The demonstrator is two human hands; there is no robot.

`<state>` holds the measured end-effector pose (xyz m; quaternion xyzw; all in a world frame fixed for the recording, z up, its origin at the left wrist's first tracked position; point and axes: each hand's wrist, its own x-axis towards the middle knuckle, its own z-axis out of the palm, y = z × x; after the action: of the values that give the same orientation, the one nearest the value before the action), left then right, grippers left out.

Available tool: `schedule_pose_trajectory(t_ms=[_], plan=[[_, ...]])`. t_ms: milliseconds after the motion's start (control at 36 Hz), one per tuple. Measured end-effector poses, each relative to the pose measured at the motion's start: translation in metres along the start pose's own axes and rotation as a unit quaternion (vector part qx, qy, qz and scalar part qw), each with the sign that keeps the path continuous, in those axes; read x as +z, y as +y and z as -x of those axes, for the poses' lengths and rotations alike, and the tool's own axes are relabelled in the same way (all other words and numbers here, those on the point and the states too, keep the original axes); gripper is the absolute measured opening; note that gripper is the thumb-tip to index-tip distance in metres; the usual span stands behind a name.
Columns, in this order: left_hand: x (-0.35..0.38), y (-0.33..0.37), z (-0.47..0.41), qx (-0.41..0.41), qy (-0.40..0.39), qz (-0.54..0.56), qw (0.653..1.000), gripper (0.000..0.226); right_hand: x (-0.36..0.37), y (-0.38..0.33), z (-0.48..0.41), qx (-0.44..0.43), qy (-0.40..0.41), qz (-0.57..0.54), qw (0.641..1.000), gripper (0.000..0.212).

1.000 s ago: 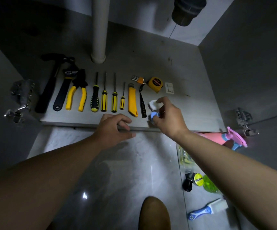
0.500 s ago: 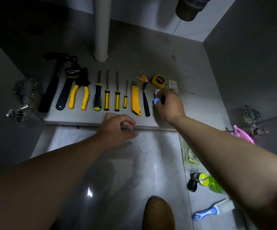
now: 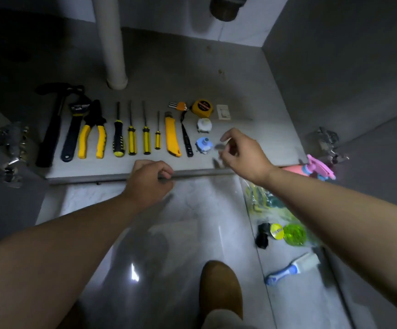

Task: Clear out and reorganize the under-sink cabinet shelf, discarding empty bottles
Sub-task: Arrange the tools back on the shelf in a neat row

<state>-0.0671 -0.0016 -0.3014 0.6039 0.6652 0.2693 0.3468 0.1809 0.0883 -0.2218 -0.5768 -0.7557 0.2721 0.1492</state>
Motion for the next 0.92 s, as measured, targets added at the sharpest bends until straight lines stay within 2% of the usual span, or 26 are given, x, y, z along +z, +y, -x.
schedule_pose_trajectory(t_ms=[83, 167, 250, 333, 417, 556, 667, 778, 833, 917], plan=[[0.014, 0.016, 0.015, 0.036, -0.007, -0.095, 0.995, 0.017, -0.017, 0.026, 0.046, 0.026, 0.007, 0.020, 0.999, 0.010], [0.032, 0.039, 0.034, 0.034, -0.067, -0.075, 0.994, 0.014, -0.018, 0.063, 0.106, 0.102, 0.007, 0.015, 0.995, 0.005], [0.050, 0.058, 0.049, 0.043, -0.125, -0.053, 0.990, 0.011, -0.007, 0.098, 0.166, 0.184, 0.002, -0.018, 0.983, 0.017], [0.066, 0.076, 0.060, 0.037, -0.182, -0.040, 0.982, 0.008, 0.009, 0.126, 0.214, 0.282, -0.033, -0.066, 0.957, 0.021], [0.082, 0.092, 0.069, 0.021, -0.210, -0.019, 0.977, 0.014, 0.024, 0.143, 0.248, 0.334, -0.067, -0.074, 0.937, 0.019], [0.114, 0.111, 0.077, 0.000, -0.257, -0.003, 0.966, 0.016, 0.036, 0.160, 0.251, 0.338, -0.066, -0.020, 0.939, 0.055], [0.139, 0.116, 0.073, -0.038, -0.298, 0.014, 0.954, 0.014, 0.047, 0.173, 0.223, 0.325, -0.020, 0.011, 0.945, 0.057], [0.157, 0.110, 0.071, -0.059, -0.308, 0.018, 0.949, 0.012, 0.064, 0.188, 0.198, 0.360, -0.002, 0.011, 0.933, 0.081], [0.163, 0.106, 0.072, -0.082, -0.304, 0.024, 0.949, 0.009, 0.069, 0.190, 0.192, 0.371, 0.007, 0.025, 0.928, 0.078], [0.168, 0.103, 0.075, -0.109, -0.305, 0.037, 0.946, 0.009, 0.072, 0.188, 0.190, 0.365, 0.030, 0.053, 0.929, 0.059]])
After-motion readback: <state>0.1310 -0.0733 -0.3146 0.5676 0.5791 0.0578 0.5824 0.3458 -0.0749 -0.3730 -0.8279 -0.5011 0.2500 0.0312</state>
